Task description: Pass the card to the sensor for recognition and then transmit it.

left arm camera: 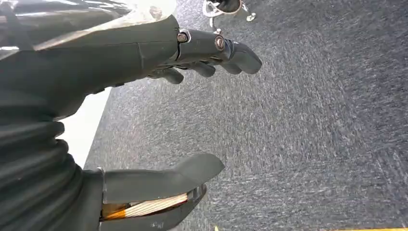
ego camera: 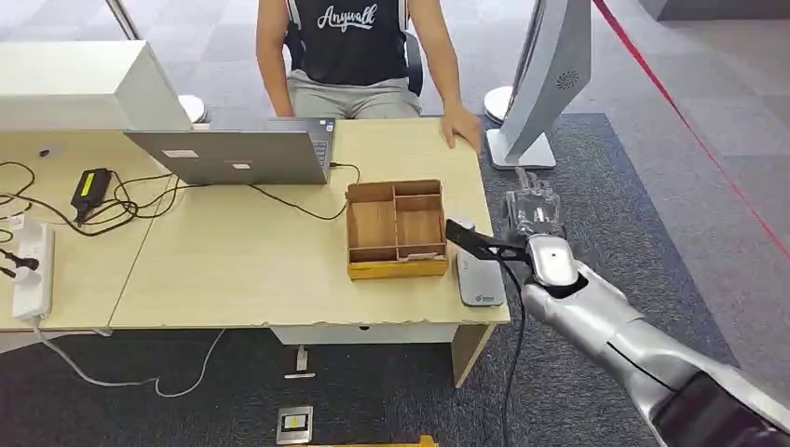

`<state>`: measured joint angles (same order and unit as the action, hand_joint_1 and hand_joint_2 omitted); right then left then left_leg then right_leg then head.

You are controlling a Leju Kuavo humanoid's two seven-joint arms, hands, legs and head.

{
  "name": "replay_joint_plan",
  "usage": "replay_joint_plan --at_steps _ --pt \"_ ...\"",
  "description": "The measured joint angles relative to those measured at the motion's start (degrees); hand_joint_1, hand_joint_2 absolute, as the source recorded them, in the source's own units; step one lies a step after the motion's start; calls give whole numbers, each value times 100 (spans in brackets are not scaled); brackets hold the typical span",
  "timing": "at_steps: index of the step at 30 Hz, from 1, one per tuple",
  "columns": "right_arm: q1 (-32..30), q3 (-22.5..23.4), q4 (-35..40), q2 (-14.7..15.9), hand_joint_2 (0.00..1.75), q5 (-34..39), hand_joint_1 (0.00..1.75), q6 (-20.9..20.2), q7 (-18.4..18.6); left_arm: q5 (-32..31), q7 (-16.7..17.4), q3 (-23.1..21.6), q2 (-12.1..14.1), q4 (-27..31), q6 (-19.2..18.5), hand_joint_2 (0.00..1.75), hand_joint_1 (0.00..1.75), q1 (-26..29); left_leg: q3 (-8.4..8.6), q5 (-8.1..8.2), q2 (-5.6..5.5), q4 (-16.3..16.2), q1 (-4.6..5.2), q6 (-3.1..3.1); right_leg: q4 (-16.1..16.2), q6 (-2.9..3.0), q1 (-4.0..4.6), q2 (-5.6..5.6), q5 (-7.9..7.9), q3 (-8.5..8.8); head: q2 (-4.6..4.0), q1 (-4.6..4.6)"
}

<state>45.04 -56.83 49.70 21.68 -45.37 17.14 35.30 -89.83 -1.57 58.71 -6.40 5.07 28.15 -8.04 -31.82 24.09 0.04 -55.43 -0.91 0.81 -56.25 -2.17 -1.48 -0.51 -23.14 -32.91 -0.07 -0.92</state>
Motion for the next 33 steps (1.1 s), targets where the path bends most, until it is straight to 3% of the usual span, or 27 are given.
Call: replay_joint_plan --at_steps 9,23,33 --pt "-254 -2 -4 -15 175 142 175 114 -216 -11 -2 81 11 -2 52 175 0 -4 -1 0 0 0 0 0 0 0 0 0 0 0 -2 0" --pt "-462 120 -155 -218 175 592 175 680 -474 -11 -46 125 13 -2 133 175 0 -8 -1 0 0 0 0 0 0 0 0 0 0 0 -2 0" --pt "-605 201 -363 -341 175 837 175 774 -579 -11 -24 203 13 -2 162 175 0 -10 0 0 0 0 0 0 0 0 0 0 0 0 -2 0"
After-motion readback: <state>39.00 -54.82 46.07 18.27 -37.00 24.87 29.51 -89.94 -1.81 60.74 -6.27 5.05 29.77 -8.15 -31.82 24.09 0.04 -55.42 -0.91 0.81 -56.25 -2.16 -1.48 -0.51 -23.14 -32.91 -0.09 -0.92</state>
